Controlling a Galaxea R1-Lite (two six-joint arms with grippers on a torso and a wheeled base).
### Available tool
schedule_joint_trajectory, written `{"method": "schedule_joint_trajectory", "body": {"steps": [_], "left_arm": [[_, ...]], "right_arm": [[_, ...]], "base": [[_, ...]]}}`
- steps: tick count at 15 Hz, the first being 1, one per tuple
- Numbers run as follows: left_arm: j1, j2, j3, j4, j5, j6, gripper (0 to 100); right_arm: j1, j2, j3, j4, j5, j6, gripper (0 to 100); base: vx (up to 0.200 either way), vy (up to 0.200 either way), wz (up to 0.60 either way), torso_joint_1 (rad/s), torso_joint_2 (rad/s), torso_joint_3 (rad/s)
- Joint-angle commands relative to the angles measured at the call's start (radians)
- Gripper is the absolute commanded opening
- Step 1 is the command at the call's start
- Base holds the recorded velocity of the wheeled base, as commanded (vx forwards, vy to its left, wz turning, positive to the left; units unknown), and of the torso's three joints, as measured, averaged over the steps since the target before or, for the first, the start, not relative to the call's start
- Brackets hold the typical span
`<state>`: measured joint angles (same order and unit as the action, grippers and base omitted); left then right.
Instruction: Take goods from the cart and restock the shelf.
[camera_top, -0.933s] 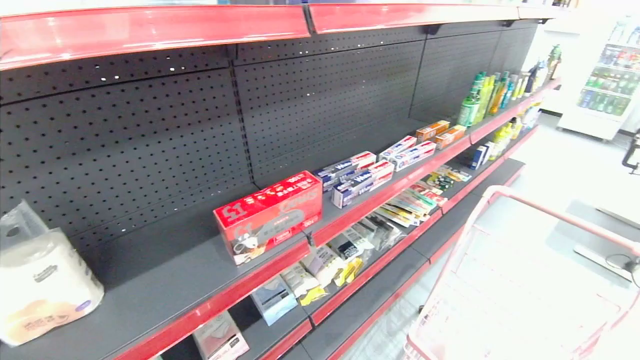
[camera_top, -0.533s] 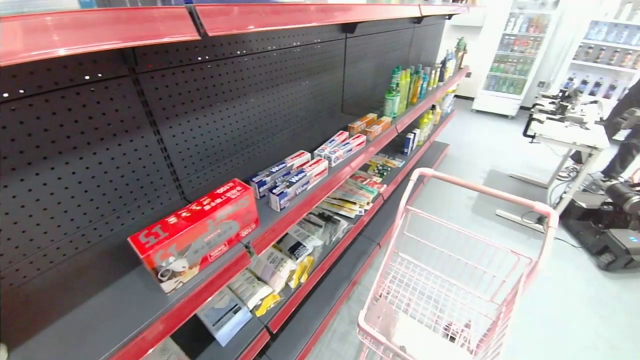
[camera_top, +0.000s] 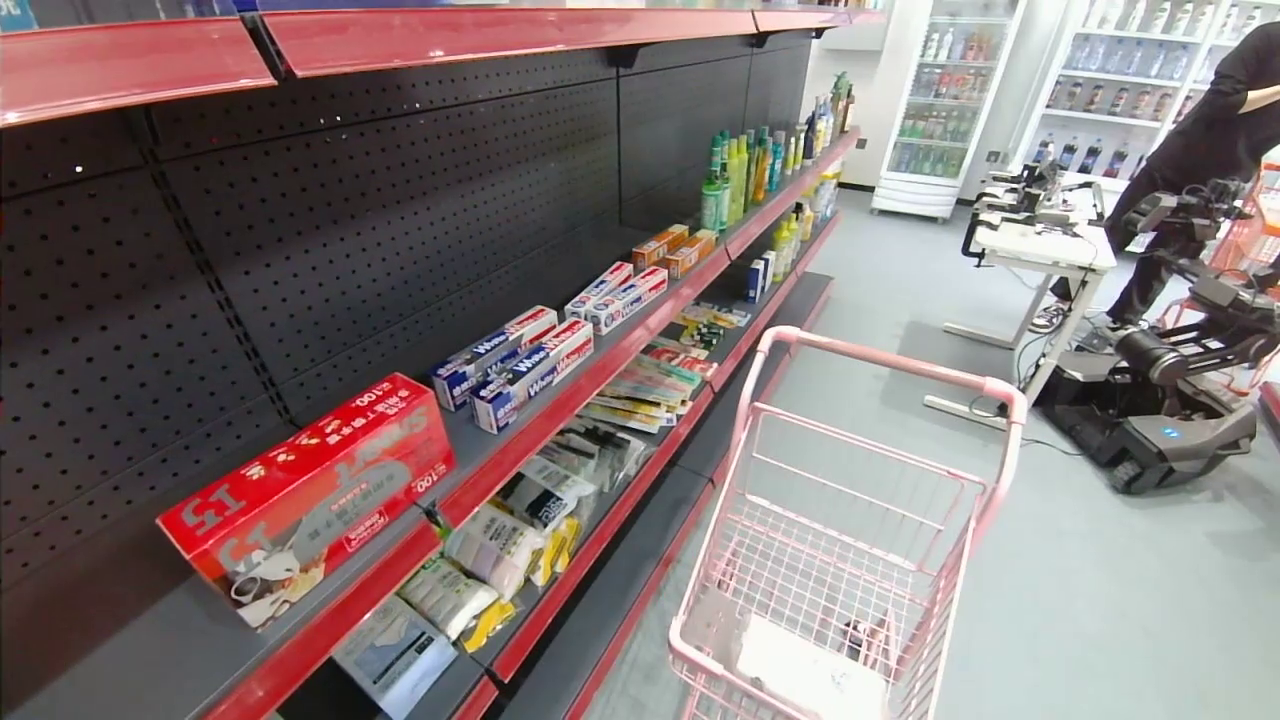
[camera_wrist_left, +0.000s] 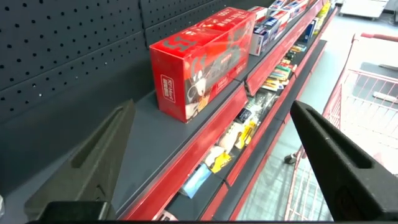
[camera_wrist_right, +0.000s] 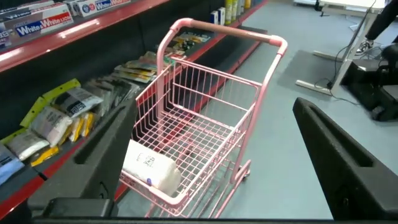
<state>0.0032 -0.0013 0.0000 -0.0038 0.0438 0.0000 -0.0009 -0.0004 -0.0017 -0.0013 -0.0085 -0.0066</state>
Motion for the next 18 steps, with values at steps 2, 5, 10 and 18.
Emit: {"method": "schedule_joint_trajectory", "body": {"steps": [2,5,10,18], "left_arm": [[0.000,0.001,0.000,-0.001,0.001,0.000,100],[0.000,0.001,0.000,-0.001,0.001,0.000,100],[0.000,0.001,0.000,-0.001,0.001,0.000,100],[0.000,0.001,0.000,-0.001,0.001,-0.002,100]], "right_arm": [[0.018,0.059,0.000,0.000,-0.001,0.004,100],[0.009,0.336,-0.233,-0.006,0.053,0.000,100],[-0.008,1.174,-0.707,0.115,0.024,-0.047,100],[0.300,2.004,-0.908,0.087,0.139,-0.357,100]], "base": [[0.000,0.000,0.00,0.000,0.00,0.000],[0.000,0.000,0.00,0.000,0.00,0.000],[0.000,0.000,0.00,0.000,0.00,0.000],[0.000,0.000,0.00,0.000,0.00,0.000]]}}
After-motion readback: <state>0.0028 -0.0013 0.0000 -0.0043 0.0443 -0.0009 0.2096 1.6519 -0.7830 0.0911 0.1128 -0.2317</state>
